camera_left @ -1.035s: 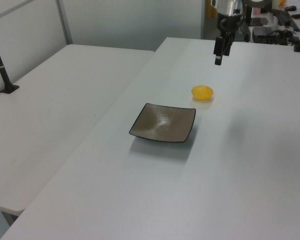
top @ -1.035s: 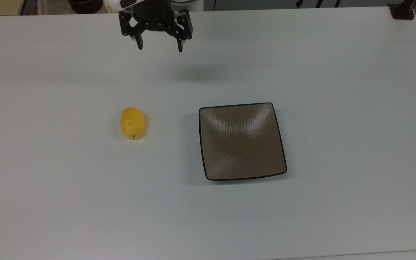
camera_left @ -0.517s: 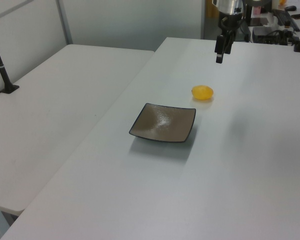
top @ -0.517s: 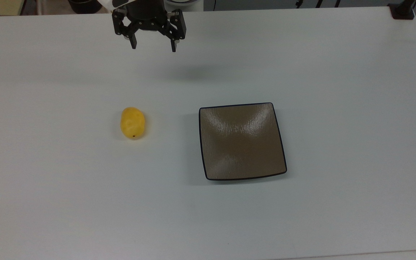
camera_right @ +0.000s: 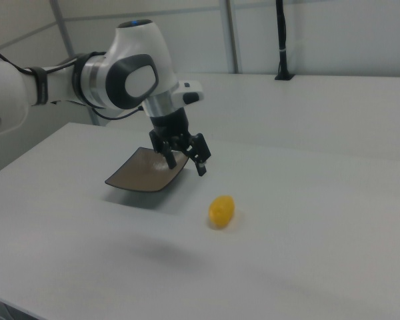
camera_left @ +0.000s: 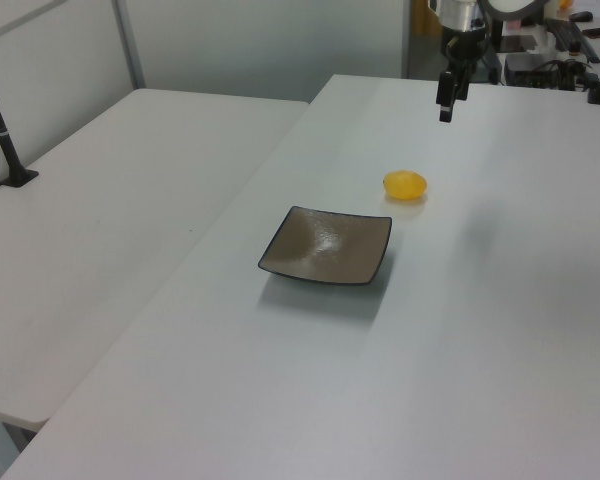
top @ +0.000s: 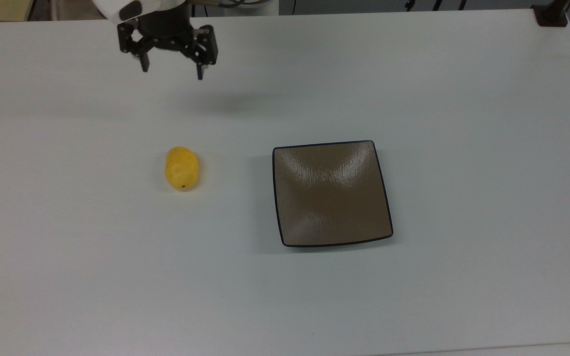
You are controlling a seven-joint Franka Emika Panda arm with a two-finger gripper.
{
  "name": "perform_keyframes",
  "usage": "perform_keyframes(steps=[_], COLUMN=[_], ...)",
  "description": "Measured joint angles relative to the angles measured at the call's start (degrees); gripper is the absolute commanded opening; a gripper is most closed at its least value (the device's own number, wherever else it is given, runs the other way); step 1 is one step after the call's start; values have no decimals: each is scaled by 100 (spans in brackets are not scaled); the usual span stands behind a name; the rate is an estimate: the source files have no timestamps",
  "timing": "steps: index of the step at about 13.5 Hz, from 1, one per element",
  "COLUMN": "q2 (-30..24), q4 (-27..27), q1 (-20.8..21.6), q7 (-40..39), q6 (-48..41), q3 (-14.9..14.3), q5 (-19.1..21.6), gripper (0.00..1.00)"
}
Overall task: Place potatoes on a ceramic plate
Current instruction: 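Move the open gripper over the yellow potato and lower toward it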
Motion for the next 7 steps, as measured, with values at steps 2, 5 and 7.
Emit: perform_keyframes(steps=[2,5,7], q2=[154,633,1069], q4=[13,147,269], q1=[-122,-230,-224], q7=[-66,-81,-82], q6=[310,821,1263], q3=[-6,-11,-8], q5=[-111,-328,-505], gripper=[100,100,100])
